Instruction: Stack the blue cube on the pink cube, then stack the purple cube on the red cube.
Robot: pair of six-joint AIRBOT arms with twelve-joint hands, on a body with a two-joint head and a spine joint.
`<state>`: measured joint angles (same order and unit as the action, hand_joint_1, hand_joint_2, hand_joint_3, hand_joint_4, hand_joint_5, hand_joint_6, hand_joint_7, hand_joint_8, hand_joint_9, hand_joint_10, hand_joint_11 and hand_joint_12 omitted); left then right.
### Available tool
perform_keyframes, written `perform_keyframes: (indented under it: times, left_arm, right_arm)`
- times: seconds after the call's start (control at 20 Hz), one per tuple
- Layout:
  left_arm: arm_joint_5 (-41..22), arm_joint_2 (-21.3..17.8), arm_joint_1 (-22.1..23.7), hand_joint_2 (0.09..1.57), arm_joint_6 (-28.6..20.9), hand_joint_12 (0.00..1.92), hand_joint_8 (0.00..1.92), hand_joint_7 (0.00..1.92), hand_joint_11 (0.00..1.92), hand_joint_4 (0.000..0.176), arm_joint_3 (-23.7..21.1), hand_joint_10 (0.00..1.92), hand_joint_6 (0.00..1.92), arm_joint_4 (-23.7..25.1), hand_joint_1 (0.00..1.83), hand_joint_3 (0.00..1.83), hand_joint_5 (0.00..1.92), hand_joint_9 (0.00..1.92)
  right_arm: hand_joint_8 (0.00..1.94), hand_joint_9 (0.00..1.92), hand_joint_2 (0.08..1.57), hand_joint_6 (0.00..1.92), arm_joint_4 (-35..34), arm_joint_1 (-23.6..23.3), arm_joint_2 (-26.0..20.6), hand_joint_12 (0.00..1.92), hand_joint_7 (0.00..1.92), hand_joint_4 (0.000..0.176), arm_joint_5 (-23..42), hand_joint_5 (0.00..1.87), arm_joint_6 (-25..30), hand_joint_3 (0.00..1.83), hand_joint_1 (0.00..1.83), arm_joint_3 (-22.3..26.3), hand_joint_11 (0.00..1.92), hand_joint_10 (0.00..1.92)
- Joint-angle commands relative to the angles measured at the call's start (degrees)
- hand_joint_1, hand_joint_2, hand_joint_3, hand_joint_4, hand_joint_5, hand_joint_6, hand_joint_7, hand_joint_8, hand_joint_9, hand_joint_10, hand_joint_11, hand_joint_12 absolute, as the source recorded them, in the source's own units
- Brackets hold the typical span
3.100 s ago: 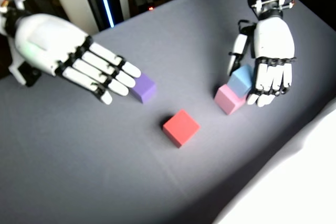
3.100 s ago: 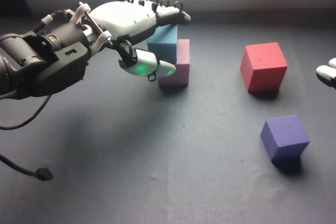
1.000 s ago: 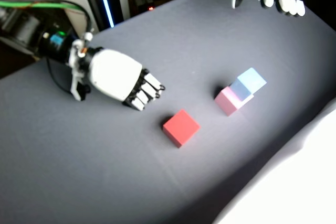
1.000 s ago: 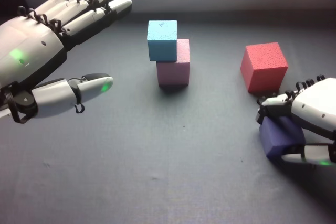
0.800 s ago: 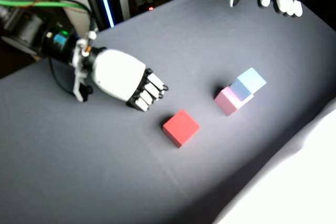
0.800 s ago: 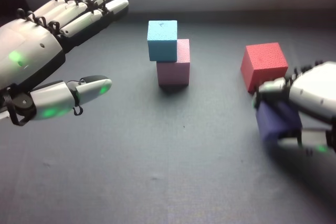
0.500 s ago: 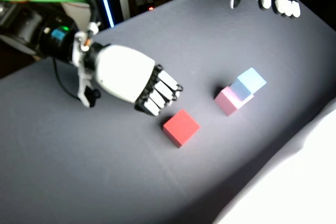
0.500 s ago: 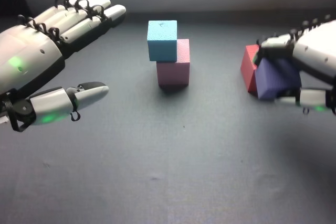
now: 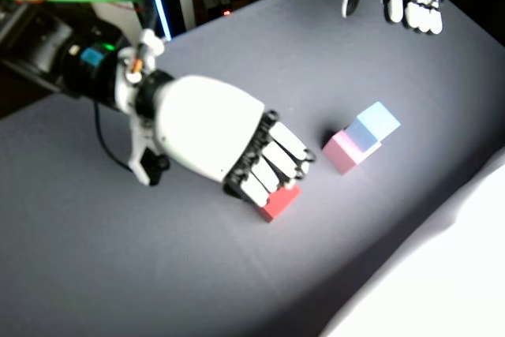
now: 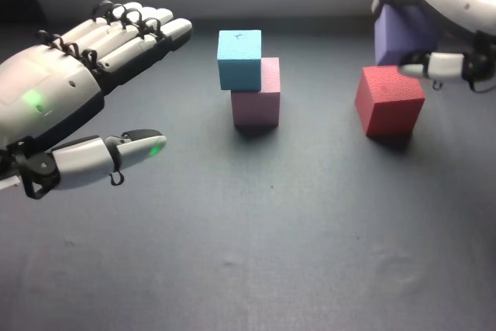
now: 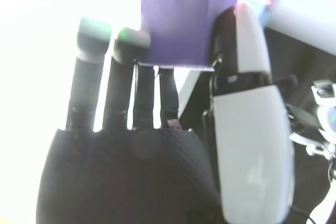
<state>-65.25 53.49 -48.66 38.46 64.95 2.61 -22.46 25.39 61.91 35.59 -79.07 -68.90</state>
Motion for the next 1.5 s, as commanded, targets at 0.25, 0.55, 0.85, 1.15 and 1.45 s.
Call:
perform_keyframes:
  times: [0.25, 0.55, 0.85, 1.15, 1.45]
  left_arm:
    - [-6.7, 0.6, 1.2, 1.33, -1.3, 0.00, 0.00, 0.00, 0.00, 0.028, 0.8, 0.00, 0.00, 0.1, 0.54, 0.00, 0.00, 0.00]
    - [-7.0, 0.9, 1.3, 1.34, -1.7, 0.00, 0.00, 0.00, 0.00, 0.018, 0.9, 0.00, 0.00, 0.3, 0.53, 0.00, 0.00, 0.00]
    - [-7.3, 0.9, 1.1, 1.34, -2.1, 0.00, 0.00, 0.00, 0.00, 0.017, 0.9, 0.00, 0.00, 0.2, 0.52, 0.00, 0.00, 0.00]
    - [-7.3, 0.9, 1.1, 1.34, -2.1, 0.00, 0.00, 0.00, 0.00, 0.013, 0.9, 0.00, 0.00, 0.2, 0.56, 0.00, 0.00, 0.00]
    - [-7.3, 0.8, 0.9, 1.35, -2.1, 0.00, 0.00, 0.00, 0.00, 0.017, 0.8, 0.00, 0.00, -0.1, 0.52, 0.01, 0.00, 0.00]
  right_arm:
    - [1.67, 0.81, 1.31, 1.34, -1.8, -1.8, 2.9, 1.92, 0.71, 0.000, 1.2, 0.59, -0.8, 0.00, 1.17, -4.7, 0.91, 1.75]
    - [1.71, 0.51, 1.32, 1.38, -3.5, -1.9, 3.5, 1.92, 0.59, 0.000, 0.2, 0.66, -0.8, 0.00, 1.12, -6.0, 0.50, 1.60]
    - [1.55, 0.76, 1.31, 1.46, -4.7, -1.8, 3.5, 1.78, 0.77, 0.000, -0.1, 0.51, -0.8, 0.00, 1.17, -6.1, 0.70, 1.36]
    - [1.51, 0.71, 1.31, 1.48, -5.2, -1.1, 3.5, 1.73, 0.77, 0.000, -1.0, 0.54, -0.8, 0.00, 1.16, -6.0, 0.62, 1.25]
    - [1.56, 0.74, 1.30, 1.40, -5.3, -0.6, 3.6, 1.77, 0.77, 0.000, -2.8, 0.56, -1.0, 0.00, 1.18, -6.0, 0.68, 1.33]
